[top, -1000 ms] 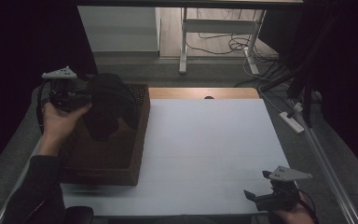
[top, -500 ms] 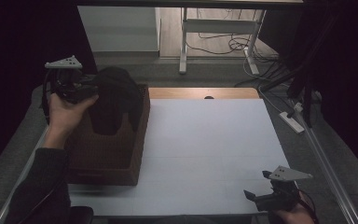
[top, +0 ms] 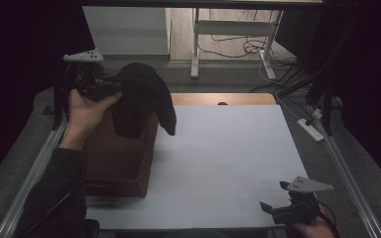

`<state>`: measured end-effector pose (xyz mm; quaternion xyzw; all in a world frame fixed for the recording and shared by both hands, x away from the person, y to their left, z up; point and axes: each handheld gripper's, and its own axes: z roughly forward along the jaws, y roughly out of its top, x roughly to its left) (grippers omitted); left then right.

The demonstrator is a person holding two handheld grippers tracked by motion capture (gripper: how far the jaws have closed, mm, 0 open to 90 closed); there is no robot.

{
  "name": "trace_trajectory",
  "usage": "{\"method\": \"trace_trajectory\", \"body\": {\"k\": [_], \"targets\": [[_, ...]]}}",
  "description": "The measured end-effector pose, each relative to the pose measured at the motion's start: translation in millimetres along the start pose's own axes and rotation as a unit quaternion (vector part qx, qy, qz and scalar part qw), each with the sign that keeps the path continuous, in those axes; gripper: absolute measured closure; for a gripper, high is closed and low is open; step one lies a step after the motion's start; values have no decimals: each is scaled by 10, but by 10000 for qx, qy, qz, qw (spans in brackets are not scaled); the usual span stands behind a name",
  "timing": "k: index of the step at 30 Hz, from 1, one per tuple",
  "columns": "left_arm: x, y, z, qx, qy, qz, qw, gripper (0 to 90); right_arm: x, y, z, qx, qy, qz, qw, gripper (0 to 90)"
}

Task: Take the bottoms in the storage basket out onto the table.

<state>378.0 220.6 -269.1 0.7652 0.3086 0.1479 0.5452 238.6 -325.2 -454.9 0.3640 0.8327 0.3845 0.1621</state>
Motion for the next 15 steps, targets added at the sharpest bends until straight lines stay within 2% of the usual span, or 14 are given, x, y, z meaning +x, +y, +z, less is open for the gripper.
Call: {"method": "trace_trajectory", "body": {"k": [15], "targets": [[-198, 110, 479, 133, -373, 151, 9991, 834, -1, -2, -3, -17, 2, 10, 10000, 12]]}}
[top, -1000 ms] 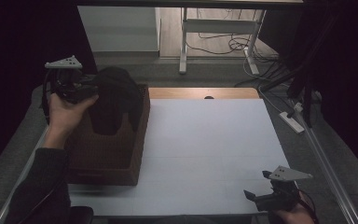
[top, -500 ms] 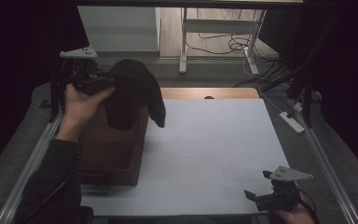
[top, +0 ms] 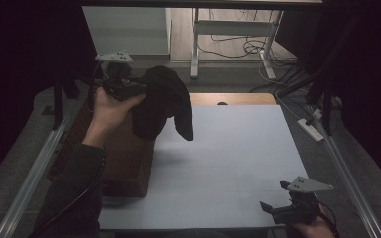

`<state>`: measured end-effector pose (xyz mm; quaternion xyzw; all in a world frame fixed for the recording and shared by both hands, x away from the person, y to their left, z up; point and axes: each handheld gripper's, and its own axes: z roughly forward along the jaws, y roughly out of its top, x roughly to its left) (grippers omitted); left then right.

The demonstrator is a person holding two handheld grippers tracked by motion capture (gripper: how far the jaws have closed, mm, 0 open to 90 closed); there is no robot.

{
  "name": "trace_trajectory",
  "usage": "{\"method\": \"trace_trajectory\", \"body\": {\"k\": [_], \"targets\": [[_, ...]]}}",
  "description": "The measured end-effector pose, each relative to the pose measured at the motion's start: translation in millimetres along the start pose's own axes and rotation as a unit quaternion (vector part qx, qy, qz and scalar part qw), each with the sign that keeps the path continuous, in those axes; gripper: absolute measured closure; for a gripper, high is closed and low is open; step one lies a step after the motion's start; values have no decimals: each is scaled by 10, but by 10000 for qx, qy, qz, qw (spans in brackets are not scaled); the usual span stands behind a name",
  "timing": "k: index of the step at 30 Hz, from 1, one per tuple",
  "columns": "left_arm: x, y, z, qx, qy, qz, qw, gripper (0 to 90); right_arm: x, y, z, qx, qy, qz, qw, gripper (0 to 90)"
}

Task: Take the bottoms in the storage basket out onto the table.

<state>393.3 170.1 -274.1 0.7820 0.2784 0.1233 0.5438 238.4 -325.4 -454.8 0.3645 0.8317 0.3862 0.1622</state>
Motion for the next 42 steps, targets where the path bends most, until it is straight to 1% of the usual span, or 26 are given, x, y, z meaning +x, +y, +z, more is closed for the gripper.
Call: {"method": "trace_trajectory", "body": {"k": [5, 11, 17, 20, 24, 32, 35, 37, 39, 42], "targets": [[-59, 12, 181, 78, -99, 13, 9999, 835, -1, -1, -2, -7, 4, 3, 10000, 11], [-130, 13, 377, 180, -169, 65, 9997, 837, 0, -1, -3, -9, 13, 4, 10000, 11], [-176, -40, 579, 298, -215, 84, 9993, 842, 0, -3, -5, -21, 23, 5, 10000, 11], [-187, -70, 674, 332, -267, 63, 9991, 844, 0, -2, -4, -20, 23, 4, 10000, 12], [-210, -90, 784, 384, -351, 68, 9986, 845, 0, -2, -4, -20, 25, 6, 10000, 12], [-270, -110, 953, 380, -509, 46, 9980, 845, 1, -3, -6, -29, 31, -1, 10000, 11], [-277, -151, 1031, 447, -530, 39, 9976, 845, 0, -4, -6, -26, 33, 1, 10000, 11], [-273, -195, 1088, 511, -508, 23, 9974, 845, -1, -4, -6, -27, 34, 1, 10000, 11], [-259, -248, 1148, 566, -503, -24, 9971, 845, -1, -3, -7, -22, 32, -2, 10000, 12], [-242, -338, 1243, 692, -429, -28, 9967, 845, -3, -3, -7, -26, 30, -3, 10000, 12]]}}
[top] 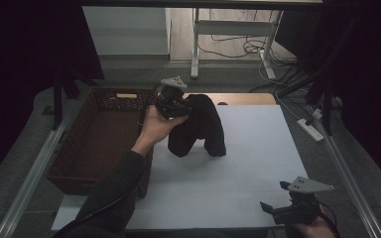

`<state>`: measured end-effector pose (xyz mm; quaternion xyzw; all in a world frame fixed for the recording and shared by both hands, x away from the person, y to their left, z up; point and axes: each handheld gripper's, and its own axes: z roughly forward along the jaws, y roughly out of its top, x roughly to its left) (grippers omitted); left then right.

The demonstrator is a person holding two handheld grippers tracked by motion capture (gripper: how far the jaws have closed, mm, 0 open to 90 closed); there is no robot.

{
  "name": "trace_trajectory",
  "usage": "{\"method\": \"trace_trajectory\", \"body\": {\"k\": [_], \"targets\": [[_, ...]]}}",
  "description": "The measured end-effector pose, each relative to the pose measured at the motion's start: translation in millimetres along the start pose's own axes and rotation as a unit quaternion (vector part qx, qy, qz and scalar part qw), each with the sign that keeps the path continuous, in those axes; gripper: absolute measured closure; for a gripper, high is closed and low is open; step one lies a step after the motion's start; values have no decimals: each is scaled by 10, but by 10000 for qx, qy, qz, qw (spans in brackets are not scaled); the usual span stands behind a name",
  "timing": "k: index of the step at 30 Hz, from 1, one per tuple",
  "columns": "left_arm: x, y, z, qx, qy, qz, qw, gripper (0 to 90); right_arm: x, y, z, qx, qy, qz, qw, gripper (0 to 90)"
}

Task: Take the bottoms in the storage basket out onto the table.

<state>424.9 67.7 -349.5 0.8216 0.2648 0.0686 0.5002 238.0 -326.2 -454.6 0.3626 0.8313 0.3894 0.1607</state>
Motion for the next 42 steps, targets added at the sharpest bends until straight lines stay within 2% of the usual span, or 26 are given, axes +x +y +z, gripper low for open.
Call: {"method": "trace_trajectory", "body": {"k": [9, 11, 19, 27, 33, 37, 42], "targets": [[73, -213, 222, 303, 161, -171, 9993, 844, 4, -1, 1, -2, -3, -4, 10000, 11], [67, -243, 269, 421, 224, -126, 9988, 843, 5, 0, 1, 7, -9, -13, 10000, 12], [50, -362, 467, 709, 247, -208, 9970, 841, 5, -1, 2, 1, -25, -23, 10000, 11], [15, -453, 635, 1006, 381, -326, 9937, 837, 5, -1, 1, 0, -24, -17, 10000, 12], [-9, -531, 753, 1106, 428, -427, 9920, 836, 7, -1, 1, 1, -25, -29, 10000, 12], [-29, -600, 842, 1252, 578, -445, 9894, 835, 6, -1, 1, 3, -16, -30, 10000, 11], [-3, -722, 930, 1298, 609, -597, 9879, 831, 6, -1, 2, 5, -11, -29, 10000, 12]]}}
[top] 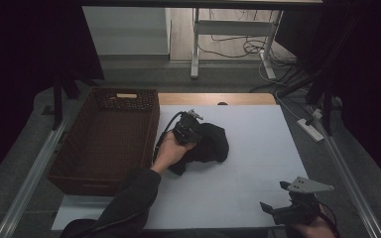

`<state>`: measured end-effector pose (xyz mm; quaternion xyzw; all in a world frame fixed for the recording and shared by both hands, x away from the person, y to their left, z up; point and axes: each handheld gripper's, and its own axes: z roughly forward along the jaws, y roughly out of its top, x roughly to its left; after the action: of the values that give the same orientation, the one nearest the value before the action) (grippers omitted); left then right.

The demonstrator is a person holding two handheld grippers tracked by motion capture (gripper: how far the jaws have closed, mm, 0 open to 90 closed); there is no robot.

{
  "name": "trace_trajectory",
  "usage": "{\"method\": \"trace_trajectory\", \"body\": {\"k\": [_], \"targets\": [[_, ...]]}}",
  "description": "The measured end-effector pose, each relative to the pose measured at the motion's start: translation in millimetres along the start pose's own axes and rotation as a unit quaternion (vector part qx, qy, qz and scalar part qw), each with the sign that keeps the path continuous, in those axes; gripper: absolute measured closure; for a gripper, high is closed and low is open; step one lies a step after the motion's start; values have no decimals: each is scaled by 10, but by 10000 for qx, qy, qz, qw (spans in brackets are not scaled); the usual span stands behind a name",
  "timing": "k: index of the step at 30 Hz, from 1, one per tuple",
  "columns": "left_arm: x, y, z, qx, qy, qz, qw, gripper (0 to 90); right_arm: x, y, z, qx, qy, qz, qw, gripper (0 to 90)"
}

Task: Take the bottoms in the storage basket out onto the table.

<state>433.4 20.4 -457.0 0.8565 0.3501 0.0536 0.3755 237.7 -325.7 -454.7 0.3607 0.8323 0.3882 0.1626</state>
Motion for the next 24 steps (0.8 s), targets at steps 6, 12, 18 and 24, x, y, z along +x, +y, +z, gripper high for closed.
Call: {"method": "trace_trajectory", "body": {"k": [6, 12, 18, 24], "targets": [[27, -94, 119, 59, 37, -107, 9999, 826, -1, 0, 0, 1, 3, 4, 10000, 12], [27, -160, 216, 225, 85, -148, 9996, 822, -1, 0, 0, 0, 7, 1, 10000, 11], [27, -222, 300, 386, 100, -129, 9991, 815, -1, 0, -1, 0, 11, 3, 10000, 11], [43, -299, 388, 533, 122, -163, 9984, 786, -1, -1, 0, 2, 12, 1, 10000, 12]]}}
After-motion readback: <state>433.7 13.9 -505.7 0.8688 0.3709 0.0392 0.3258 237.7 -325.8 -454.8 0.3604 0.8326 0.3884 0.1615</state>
